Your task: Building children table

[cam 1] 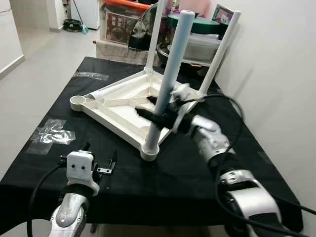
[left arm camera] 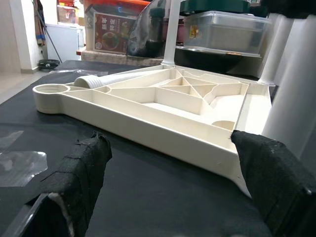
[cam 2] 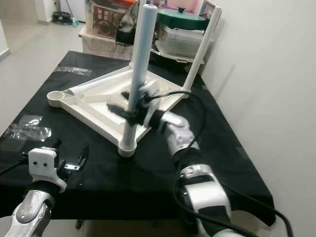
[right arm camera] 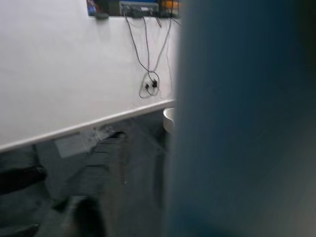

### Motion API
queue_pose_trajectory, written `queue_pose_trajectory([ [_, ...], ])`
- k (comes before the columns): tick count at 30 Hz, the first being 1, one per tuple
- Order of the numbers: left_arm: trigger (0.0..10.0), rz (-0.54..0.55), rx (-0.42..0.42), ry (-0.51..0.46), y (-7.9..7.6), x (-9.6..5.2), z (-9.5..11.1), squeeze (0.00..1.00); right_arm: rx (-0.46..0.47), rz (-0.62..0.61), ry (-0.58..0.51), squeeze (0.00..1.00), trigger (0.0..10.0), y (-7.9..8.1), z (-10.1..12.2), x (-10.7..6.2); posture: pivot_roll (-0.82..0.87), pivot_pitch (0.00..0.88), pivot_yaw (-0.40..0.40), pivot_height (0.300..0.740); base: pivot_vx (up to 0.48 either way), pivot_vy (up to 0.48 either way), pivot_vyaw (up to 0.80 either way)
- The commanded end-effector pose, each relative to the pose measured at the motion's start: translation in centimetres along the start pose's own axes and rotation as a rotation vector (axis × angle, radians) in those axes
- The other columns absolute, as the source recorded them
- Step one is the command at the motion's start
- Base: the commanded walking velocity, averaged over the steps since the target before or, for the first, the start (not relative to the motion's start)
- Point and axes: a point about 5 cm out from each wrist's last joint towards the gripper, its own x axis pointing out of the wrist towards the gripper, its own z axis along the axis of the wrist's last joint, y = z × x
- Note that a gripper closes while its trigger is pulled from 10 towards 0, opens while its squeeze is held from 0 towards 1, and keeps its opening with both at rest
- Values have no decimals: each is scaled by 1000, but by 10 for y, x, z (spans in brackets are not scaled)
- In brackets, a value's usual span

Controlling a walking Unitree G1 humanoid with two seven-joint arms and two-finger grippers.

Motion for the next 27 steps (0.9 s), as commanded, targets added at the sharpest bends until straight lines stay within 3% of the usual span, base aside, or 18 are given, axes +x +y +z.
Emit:
queue_pose_trajectory([
  [1, 10000, -9, 9, 0, -3, 1, 0, 0, 19, 0, 103, 0, 0, 6, -21, 2, 135, 0, -218, 740, 0, 0, 0],
  [2, 10000, -14, 4, 2, -5, 0, -1, 0, 55, -337, 250, 0, 0, -15, -36, -7, 119, 0, -213, 740, 0, 0, 0],
  [3, 10000, -14, 4, 2, -5, 0, -1, 0, 55, -337, 250, 0, 0, -15, -36, -7, 119, 0, -213, 740, 0, 0, 0],
  [5, 10000, -17, 2, 4, -5, 0, -1, 0, 81, -649, 333, 0, 0, -34, -45, -24, 115, 0, -211, 740, 0, 0, 0],
  [6, 10000, -17, 2, 4, -5, 0, -1, 0, 81, -649, 333, 0, 0, -34, -45, -24, 115, 0, -211, 740, 0, 0, 0],
  [7, 10000, -17, 0, 5, -6, 0, -1, 0, 120, -834, 334, 0, 0, -46, -49, -42, 112, 0, -208, 740, 0, 0, 0],
  [10, 10000, -17, 0, 5, -6, 0, -1, 0, 120, -834, 334, 0, 0, -46, -49, -42, 112, 0, -208, 740, 0, 0, 0],
  [13, 10000, -21, -10, 15, -7, -2, -3, 0, 156, -1436, 317, 0, 0, -65, -65, -110, 87, 0, -193, 740, 0, 0, 0],
  [14, 10000, -21, -10, 15, -7, -2, -3, 0, 156, -1436, 317, 0, 0, -65, -65, -110, 87, 0, -193, 740, 0, 0, 0],
  [15, 10000, -24, -13, 19, -7, -3, -4, 0, 140, -1634, 300, 0, 0, -65, -67, -136, 84, 0, -190, 740, 0, 0, 0],
  [20, 10000, -24, -14, 22, -7, -3, -4, 0, 124, -1789, 292, 0, 0, -75, -62, -162, 78, 0, -187, 740, 0, 0, 0],
  [22, 10000, -24, -14, 22, -7, -3, -4, 0, 124, -1789, 292, 0, 0, -75, -62, -162, 78, 0, -187, 740, 0, 0, 0],
  [23, 10000, -24, -15, 23, -7, -3, -4, 0, 122, -1863, 292, 0, 0, -82, -59, -177, 79, 0, -188, 740, 0, 0, 0],
  [25, 10000, -24, -15, 23, -7, -3, -4, 0, 122, -1863, 292, 0, 0, -82, -59, -177, 79, 0, -188, 740, 0, 0, 0],
  [26, 10000, -23, -15, 24, -7, -3, -5, 0, 116, -1924, 287, 0, 0, -89, -53, -191, 77, 0, -186, 740, 0, 0, 0],
  [27, 10000, -23, -15, 24, -7, -3, -5, 0, 116, -1924, 287, 0, 0, -89, -53, -191, 77, 0, -186, 740, 0, 0, 0],
])
